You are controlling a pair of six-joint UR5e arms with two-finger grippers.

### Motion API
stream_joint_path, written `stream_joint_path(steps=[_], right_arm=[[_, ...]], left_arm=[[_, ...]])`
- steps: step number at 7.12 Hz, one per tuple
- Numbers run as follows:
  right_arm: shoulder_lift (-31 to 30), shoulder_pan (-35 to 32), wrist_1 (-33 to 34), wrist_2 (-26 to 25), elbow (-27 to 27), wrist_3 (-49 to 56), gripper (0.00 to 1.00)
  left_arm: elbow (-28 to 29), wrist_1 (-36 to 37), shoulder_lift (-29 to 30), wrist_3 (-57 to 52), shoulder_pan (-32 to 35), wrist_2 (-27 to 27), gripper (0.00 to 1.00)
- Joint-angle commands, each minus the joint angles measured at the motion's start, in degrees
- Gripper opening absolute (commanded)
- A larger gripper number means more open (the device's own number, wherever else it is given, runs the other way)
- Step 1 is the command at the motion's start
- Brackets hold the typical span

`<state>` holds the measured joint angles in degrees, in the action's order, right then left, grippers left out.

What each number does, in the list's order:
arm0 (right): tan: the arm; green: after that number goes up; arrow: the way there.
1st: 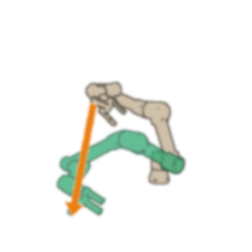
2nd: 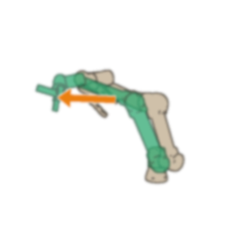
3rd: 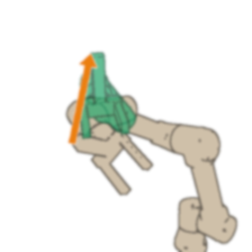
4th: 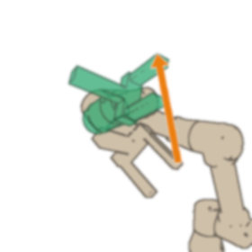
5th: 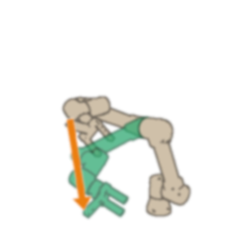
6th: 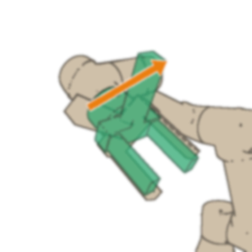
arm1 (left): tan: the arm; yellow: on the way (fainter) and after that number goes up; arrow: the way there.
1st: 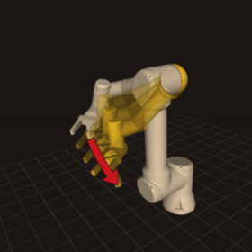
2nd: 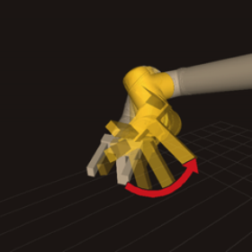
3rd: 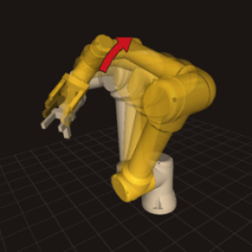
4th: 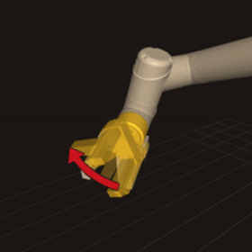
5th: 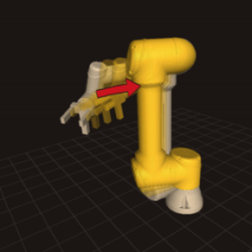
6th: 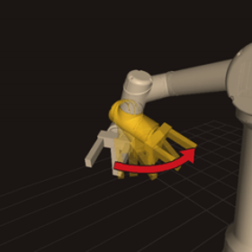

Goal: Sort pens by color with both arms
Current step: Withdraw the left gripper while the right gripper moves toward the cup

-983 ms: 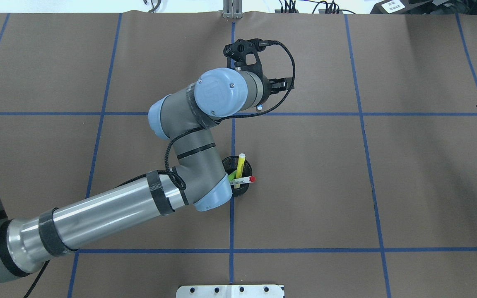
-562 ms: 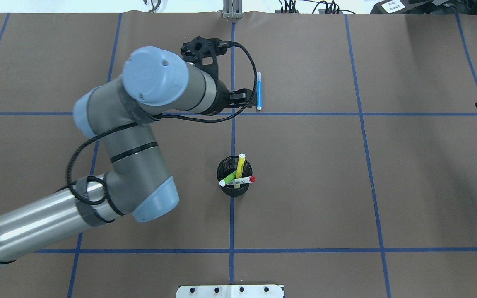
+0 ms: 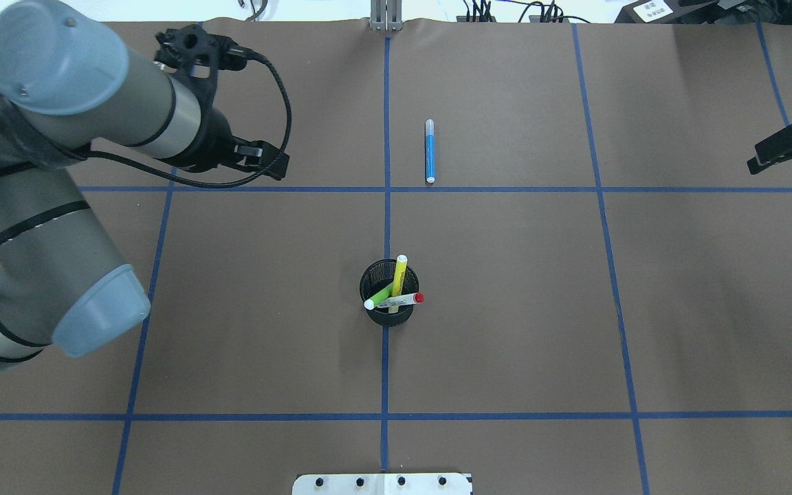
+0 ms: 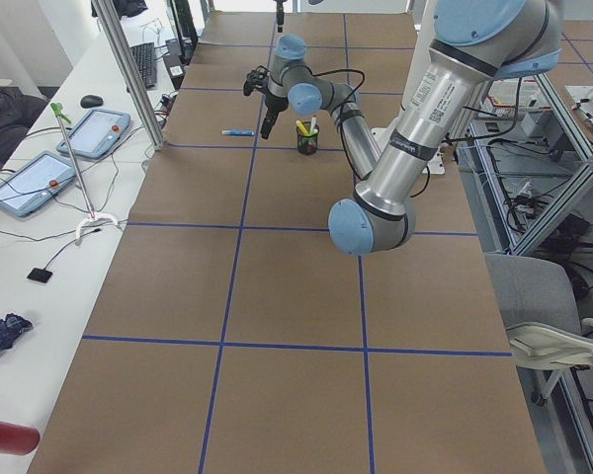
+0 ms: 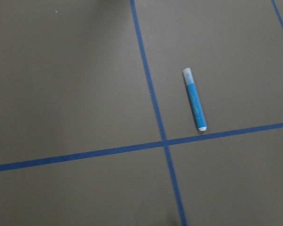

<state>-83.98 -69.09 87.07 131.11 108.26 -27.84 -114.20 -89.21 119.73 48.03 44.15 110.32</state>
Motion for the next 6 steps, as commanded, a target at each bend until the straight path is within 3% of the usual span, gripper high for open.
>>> stream_joint_path(steps=[1,2,4,6], right_arm=[[3.80,6.75,-6.16,-0.33,1.86,-17.25,1.00],[4.69,10.00,-9.95,-1.29,2.56,-25.25,0.99],[7.32,20.52,-10.17,-10.04,8.25,-42.91,0.99],[12.06,29.06,-10.34,-14.46,9.16,-57.94,0.96]], left_arm=[[-3.82,1.06,-8.42,-5.12,3.21,3.93,0.99],[-4.36,1.05,-11.16,-6.88,4.27,4.38,0.99],[-3.84,1.14,-11.63,-6.20,4.19,4.29,0.99],[-3.75,1.05,-11.54,-5.85,4.01,4.29,0.99]])
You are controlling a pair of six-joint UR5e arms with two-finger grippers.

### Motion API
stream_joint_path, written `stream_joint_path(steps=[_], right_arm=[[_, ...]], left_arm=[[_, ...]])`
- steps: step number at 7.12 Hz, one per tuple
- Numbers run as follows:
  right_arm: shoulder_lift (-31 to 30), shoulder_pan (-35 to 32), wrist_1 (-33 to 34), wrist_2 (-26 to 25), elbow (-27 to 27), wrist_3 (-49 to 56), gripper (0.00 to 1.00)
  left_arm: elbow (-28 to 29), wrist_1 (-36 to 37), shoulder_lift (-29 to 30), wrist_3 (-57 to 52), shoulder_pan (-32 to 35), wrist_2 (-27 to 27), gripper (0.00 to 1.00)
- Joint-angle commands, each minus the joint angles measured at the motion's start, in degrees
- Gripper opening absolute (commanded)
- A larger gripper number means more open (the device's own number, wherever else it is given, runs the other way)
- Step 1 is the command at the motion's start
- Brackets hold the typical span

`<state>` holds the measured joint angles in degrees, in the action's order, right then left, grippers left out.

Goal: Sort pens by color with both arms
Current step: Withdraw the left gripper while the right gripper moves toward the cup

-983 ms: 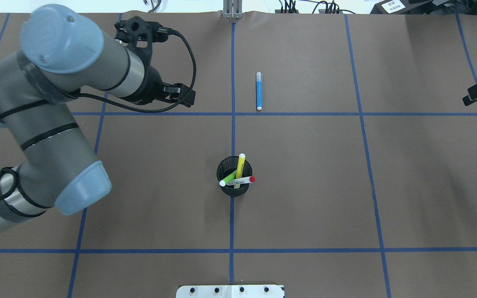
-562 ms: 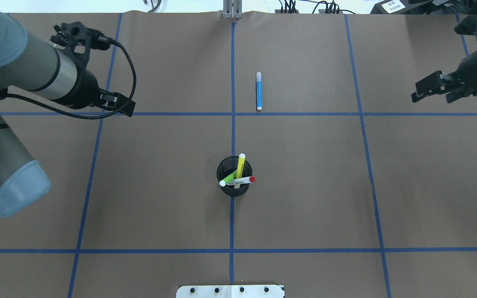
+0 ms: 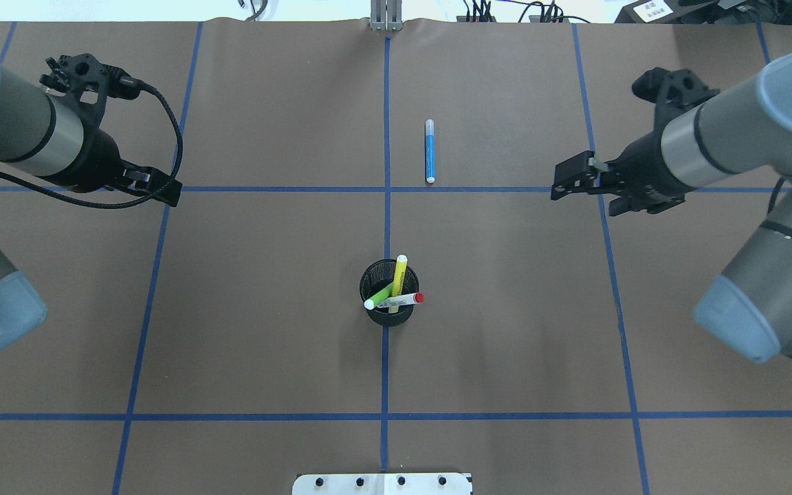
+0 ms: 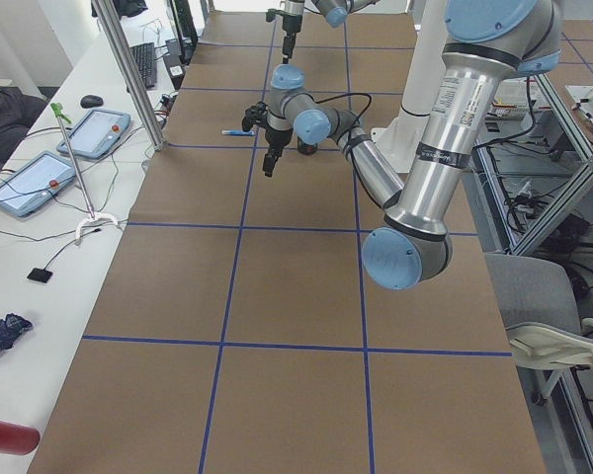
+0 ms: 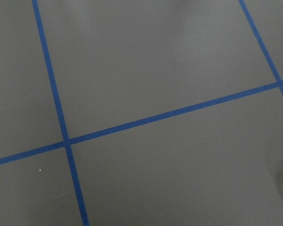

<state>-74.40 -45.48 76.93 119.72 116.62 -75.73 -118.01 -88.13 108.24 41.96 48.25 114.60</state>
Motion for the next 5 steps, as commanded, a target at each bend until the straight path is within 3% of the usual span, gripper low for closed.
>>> stream_joint_path(steps=[1,2,5], right_arm=[[4.60,10.63,-0.29,-8.92,0.89,-19.36,0.96],[6.27,15.29,-0.20,-13.77,0.72,-24.16,0.96],[9.52,22.26,-0.20,-20.64,-1.99,-37.46,0.98]], left_arm=[[-0.03,-0.11,0.13,0.32,-0.09,0.01,0.99],[0.06,-0.11,0.13,1.54,-0.26,0.01,0.99],[0.23,-0.20,0.66,3.04,-0.44,0.01,0.99]])
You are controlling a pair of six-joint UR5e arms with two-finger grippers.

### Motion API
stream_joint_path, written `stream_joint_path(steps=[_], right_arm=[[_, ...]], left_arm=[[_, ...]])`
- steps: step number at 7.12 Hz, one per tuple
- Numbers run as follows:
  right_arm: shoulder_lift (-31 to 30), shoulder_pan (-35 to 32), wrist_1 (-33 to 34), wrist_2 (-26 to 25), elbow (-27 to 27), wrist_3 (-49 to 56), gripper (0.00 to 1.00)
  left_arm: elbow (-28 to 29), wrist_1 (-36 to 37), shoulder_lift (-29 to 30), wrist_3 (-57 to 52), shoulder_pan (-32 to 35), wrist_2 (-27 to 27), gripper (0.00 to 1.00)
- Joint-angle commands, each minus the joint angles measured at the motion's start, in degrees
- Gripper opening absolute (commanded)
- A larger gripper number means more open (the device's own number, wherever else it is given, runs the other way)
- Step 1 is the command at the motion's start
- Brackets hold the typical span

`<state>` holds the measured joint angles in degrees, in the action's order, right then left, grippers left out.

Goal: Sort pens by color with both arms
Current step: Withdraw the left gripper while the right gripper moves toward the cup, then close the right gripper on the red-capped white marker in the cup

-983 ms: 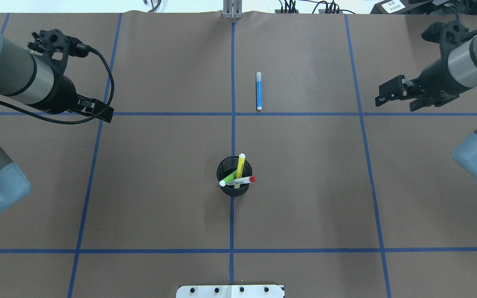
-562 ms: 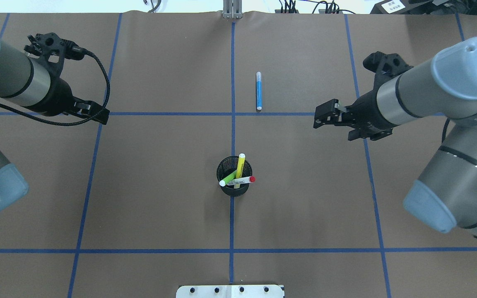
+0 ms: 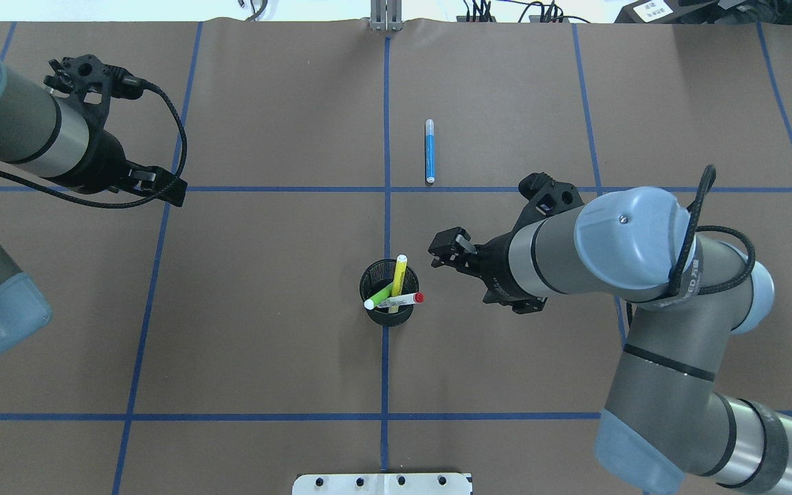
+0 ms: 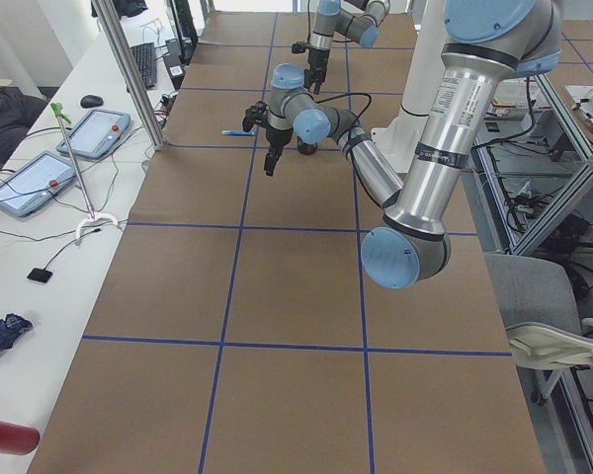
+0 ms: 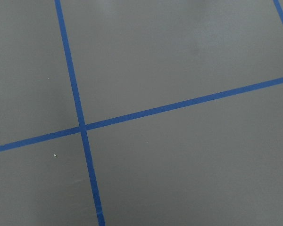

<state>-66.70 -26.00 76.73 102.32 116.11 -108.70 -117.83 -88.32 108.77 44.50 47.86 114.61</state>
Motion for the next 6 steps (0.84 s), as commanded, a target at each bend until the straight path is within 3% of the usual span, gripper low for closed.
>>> stream_joint_path(steps=[1,2,3,4,5,6], right_arm=[[2.53,4.80,0.00,-7.10,-2.80,-4.42,0.99],[3.32,5.78,0.00,-10.09,-3.51,-4.16,0.99],[4.20,5.87,0.09,-10.21,-5.00,-4.16,0.91],[4.38,5.96,0.00,-10.04,-5.36,-3.98,0.66],[5.17,5.96,0.09,-10.12,-5.36,-4.07,0.52],[5.26,6.31,0.00,-10.12,-5.36,-4.07,0.52]], left_arm=[[0.05,-0.01,0.12,0.50,-0.04,0.00,0.99],[0.14,-0.01,0.12,0.50,-0.13,0.00,0.99],[0.05,-0.10,0.12,0.50,-0.13,0.09,0.99],[0.14,-0.10,0.12,0.50,-0.13,0.09,1.00],[0.14,-0.10,0.12,0.50,-0.13,0.09,1.00],[0.05,-0.10,0.12,0.50,-0.13,0.09,1.00]])
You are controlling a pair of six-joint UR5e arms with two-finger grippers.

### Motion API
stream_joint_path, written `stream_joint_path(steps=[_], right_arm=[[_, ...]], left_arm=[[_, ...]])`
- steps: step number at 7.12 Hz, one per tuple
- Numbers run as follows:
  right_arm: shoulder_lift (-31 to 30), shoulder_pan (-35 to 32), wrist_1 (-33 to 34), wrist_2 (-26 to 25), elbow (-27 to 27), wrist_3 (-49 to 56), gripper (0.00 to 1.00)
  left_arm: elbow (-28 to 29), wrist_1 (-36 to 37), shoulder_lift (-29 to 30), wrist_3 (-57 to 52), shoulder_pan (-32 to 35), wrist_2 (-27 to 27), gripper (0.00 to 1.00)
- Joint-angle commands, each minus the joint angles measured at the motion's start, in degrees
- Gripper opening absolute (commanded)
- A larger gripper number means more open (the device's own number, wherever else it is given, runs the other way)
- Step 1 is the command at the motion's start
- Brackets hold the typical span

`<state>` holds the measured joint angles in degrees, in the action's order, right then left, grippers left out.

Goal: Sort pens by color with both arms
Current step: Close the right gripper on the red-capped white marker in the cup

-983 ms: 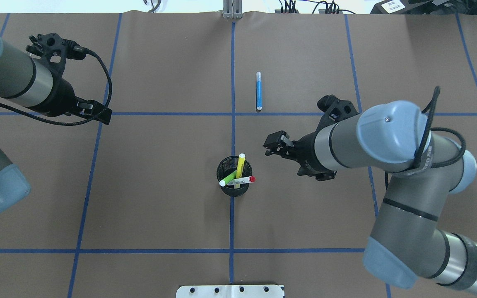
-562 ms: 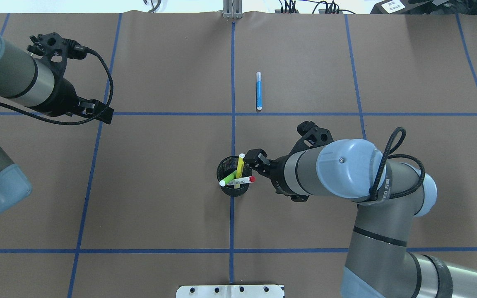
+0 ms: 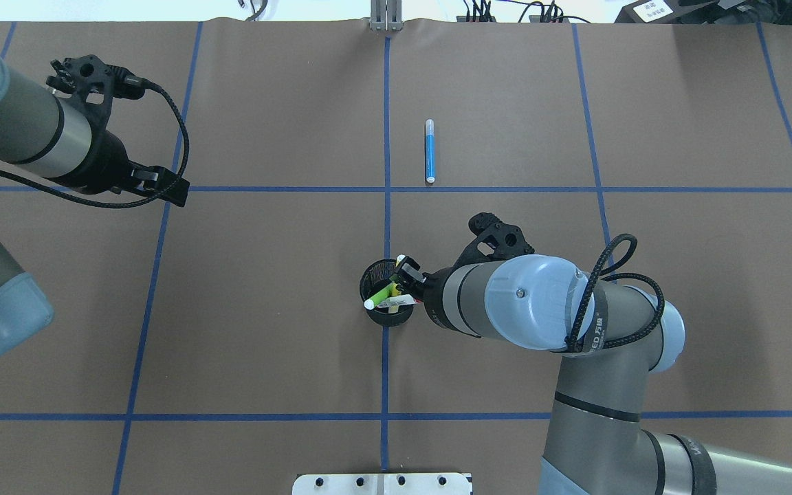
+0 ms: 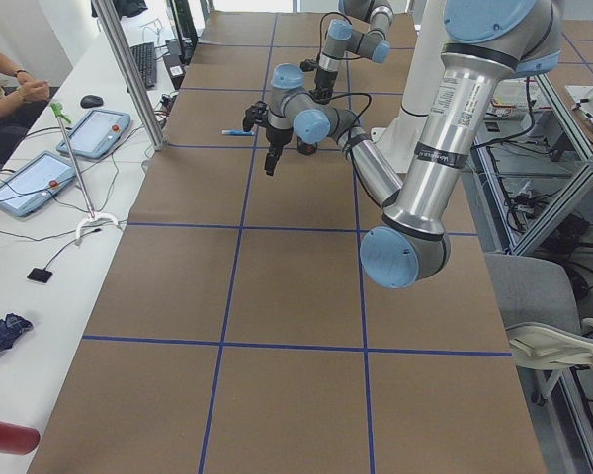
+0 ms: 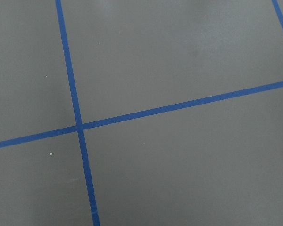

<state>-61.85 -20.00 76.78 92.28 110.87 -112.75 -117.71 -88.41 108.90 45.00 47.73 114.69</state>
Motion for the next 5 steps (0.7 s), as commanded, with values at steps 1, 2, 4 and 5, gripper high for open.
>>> stream_joint_path(steps=[1,2,4,5], right_arm=[[0.33,0.49,0.04,-0.17,-0.13,0.08,0.50],[-0.02,0.49,0.04,-0.17,-0.21,0.08,0.36],[-0.20,0.49,0.13,-0.34,-0.21,0.16,0.34],[-0.20,0.49,0.13,-0.34,-0.21,0.16,0.32]], left_arm=[[0.03,0.00,0.00,0.00,0.00,0.00,1.00],[0.03,0.00,0.00,0.00,0.00,-0.08,1.00],[0.03,0.00,0.00,0.00,0.00,-0.08,1.00],[-0.06,0.00,0.00,0.00,0.00,-0.08,1.00]])
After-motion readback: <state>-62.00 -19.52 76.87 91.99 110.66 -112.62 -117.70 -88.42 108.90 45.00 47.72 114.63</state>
